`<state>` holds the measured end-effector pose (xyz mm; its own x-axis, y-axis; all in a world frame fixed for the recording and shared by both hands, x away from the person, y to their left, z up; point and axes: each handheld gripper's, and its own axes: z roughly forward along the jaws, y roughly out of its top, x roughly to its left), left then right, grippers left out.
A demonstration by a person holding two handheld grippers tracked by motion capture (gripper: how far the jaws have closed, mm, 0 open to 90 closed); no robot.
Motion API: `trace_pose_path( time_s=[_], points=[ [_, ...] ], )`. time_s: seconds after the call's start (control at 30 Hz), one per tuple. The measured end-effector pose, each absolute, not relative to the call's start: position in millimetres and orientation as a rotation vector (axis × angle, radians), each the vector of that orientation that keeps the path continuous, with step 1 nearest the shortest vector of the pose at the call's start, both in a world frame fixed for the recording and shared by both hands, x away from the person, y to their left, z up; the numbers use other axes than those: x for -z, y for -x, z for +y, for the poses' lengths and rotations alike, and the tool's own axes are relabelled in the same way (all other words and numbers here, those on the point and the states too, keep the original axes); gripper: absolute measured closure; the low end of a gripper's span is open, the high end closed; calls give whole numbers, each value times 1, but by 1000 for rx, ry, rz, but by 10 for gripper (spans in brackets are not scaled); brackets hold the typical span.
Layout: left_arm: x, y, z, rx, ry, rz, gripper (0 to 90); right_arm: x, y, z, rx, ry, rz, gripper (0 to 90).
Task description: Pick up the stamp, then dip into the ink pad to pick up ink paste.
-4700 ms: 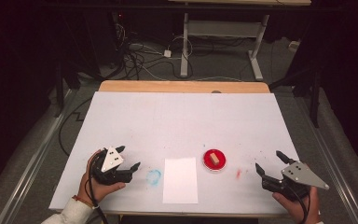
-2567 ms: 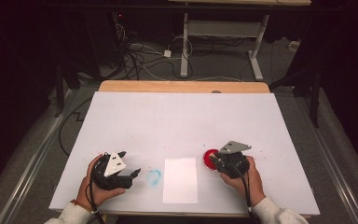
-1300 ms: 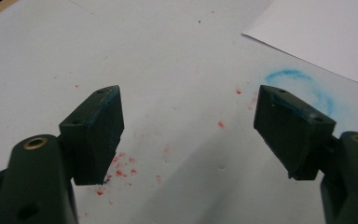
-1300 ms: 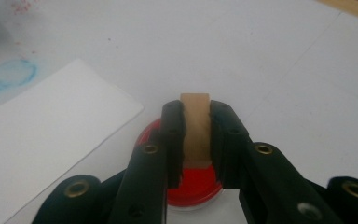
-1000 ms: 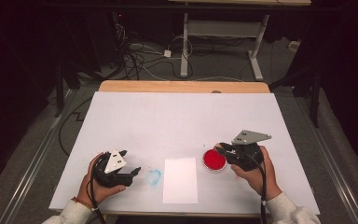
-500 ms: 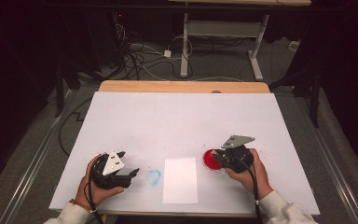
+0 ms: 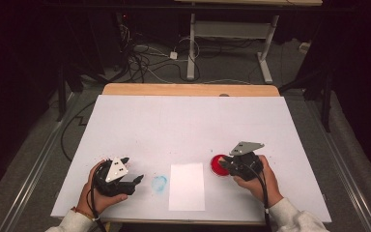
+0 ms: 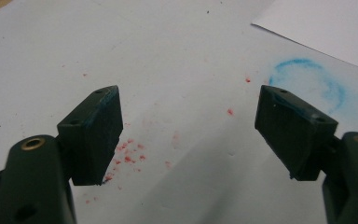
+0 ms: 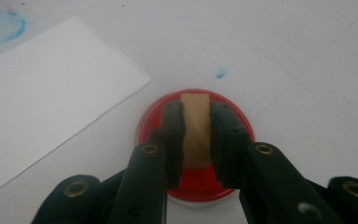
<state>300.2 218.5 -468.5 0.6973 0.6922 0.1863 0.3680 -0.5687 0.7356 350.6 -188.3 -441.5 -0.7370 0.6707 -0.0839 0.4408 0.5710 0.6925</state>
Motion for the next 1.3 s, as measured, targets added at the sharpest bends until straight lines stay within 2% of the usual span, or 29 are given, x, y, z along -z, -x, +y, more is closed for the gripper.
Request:
trace_pose_path(
  time_s=[1.3],
  points=[
    [468,-298,213,-633,-2244,797,226,455,-352,-191,-947,-931,2481,760]
  ],
)
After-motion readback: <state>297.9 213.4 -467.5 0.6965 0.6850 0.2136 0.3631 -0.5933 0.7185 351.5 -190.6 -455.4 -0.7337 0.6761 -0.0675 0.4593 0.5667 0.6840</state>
